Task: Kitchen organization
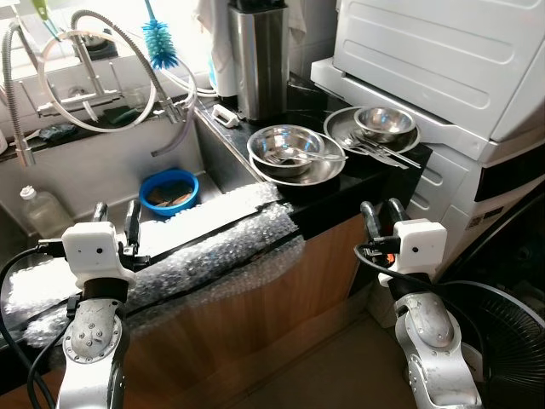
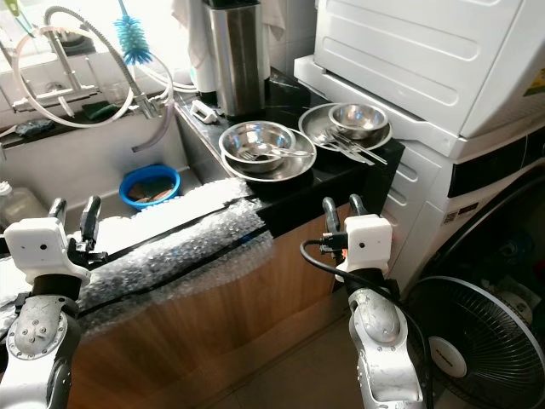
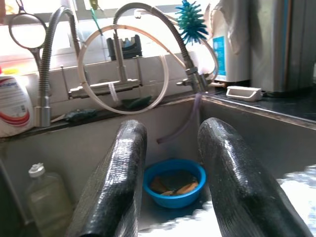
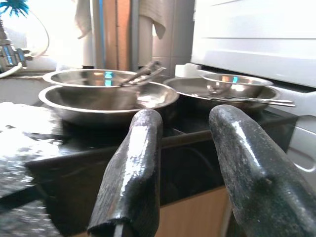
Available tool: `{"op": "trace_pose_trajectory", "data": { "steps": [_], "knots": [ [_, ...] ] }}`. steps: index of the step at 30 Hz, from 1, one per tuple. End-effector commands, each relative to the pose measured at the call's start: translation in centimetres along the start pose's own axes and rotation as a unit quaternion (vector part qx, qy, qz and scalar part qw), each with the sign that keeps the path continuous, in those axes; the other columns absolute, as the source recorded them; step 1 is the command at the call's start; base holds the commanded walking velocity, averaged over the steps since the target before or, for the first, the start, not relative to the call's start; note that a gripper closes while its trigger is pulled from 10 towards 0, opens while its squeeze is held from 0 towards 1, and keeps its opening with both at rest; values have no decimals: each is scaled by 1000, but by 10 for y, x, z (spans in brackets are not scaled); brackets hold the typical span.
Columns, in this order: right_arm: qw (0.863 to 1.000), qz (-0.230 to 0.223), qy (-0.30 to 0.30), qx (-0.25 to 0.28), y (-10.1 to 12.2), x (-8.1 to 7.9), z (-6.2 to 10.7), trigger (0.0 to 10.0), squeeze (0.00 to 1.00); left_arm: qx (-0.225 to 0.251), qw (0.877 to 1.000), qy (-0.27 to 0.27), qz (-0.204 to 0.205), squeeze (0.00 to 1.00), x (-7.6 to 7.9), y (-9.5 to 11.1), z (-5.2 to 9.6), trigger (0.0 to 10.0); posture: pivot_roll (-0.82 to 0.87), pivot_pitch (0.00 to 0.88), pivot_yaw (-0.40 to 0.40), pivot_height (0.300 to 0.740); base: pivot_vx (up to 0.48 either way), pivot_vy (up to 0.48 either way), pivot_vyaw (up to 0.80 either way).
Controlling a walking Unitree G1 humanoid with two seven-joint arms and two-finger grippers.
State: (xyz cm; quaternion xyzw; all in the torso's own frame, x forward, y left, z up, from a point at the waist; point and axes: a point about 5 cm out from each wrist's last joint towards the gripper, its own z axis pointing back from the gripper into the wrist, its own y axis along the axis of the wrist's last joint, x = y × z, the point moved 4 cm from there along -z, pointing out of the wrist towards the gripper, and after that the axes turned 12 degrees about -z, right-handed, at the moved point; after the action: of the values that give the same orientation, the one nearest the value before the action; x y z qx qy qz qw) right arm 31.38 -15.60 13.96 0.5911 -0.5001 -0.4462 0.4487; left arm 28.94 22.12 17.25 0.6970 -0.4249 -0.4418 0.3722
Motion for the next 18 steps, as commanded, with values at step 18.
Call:
{"op": "trace_pose_trajectory", "data": {
  "steps": [18],
  "knots": [
    [1000, -10, 13, 12, 5, -12, -4, 10000, 0, 24, 1000, -9, 3, 0, 4, 14, -7, 10000, -114, 0, 86, 740, 0, 313, 0]
  ]
}}
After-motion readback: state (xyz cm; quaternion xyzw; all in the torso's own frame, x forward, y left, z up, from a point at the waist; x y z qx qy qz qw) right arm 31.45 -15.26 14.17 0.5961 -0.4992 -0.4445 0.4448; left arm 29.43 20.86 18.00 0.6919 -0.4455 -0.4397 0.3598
